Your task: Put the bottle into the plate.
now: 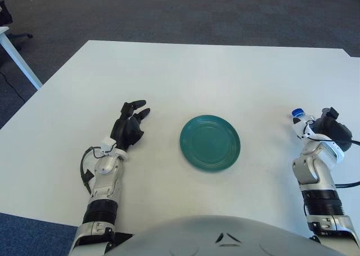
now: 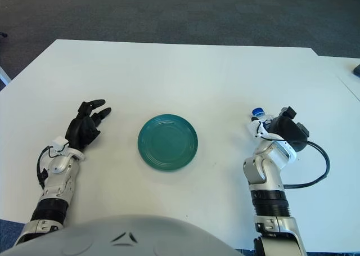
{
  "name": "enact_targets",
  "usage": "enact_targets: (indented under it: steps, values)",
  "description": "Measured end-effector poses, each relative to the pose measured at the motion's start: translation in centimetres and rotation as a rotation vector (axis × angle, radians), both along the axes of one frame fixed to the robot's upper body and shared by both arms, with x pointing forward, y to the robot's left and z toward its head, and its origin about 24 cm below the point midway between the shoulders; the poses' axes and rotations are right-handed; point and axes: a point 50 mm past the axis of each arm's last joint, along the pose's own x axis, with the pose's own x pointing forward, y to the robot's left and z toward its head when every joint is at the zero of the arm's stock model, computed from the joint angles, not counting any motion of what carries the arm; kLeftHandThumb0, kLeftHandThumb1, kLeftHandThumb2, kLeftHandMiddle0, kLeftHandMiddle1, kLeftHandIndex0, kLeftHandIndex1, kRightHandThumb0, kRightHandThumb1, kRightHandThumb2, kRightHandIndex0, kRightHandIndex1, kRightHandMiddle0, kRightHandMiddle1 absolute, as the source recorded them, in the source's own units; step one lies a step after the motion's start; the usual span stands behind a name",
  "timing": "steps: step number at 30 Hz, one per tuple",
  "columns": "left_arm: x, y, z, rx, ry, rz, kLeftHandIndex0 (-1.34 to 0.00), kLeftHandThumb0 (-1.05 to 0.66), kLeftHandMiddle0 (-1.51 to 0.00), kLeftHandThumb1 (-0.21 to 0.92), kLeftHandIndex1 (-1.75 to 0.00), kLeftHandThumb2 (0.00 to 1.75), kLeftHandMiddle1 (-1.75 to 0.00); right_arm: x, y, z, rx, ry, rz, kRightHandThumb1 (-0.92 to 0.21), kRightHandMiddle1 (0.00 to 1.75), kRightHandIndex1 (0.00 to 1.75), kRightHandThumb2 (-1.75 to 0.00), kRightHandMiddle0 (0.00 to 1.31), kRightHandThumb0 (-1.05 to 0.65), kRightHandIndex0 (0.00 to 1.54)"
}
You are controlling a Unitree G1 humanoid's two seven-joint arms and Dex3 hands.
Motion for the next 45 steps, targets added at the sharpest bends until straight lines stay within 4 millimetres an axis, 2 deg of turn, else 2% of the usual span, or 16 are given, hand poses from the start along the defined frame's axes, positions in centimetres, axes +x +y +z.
enact_targets:
  steps: [17, 42, 43, 44, 45]
  values:
    - [-0.3, 0.0, 0.1, -0.001, 0.012, 0.0, 0.0, -0.58, -0.36, 0.92, -1.06, 1.01, -0.42, -1.5, -0.8, -0.5, -0.017, 0.015, -0.049, -0.92, 0.57, 0.05, -0.77, 0.0, -1.05, 0.3]
    - [-0.8, -0.2, 0.5, -0.002, 0.031, -0.004, 0.0, -0.58, -0.36, 0.92, -1.06, 1.01, -0.41, -2.8, -1.3, -0.7, -0.018, -0.04, -0.076, -0.92, 0.77, 0.06, -0.7, 0.0, -1.05, 0.34]
    - [-0.8, -0.2, 0.5, -0.002, 0.032, -0.004, 0.0, -0.58, -0.36, 0.92, -1.06, 1.01, -0.41, -2.8, -1.3, -0.7, -0.016, -0.045, -0.08, -0.92, 0.81, 0.1, -0.69, 0.0, -1.05, 0.34]
    - [-0.8, -0.2, 0.5, -0.002, 0.033, -0.004, 0.0, -0.58, -0.36, 0.92, -1.06, 1.01, -0.41, -2.9, -1.3, -0.7, -0.016, -0.054, -0.085, -0.92, 0.87, 0.25, -0.67, 0.0, -1.05, 0.3]
    - [-0.8, -0.2, 0.5, -0.002, 0.034, -0.003, 0.0, -0.58, -0.36, 0.92, -1.06, 1.01, -0.41, -2.9, -1.3, -0.7, -0.017, -0.064, -0.089, -0.92, 1.03, 0.45, -0.63, 0.0, -1.05, 0.25]
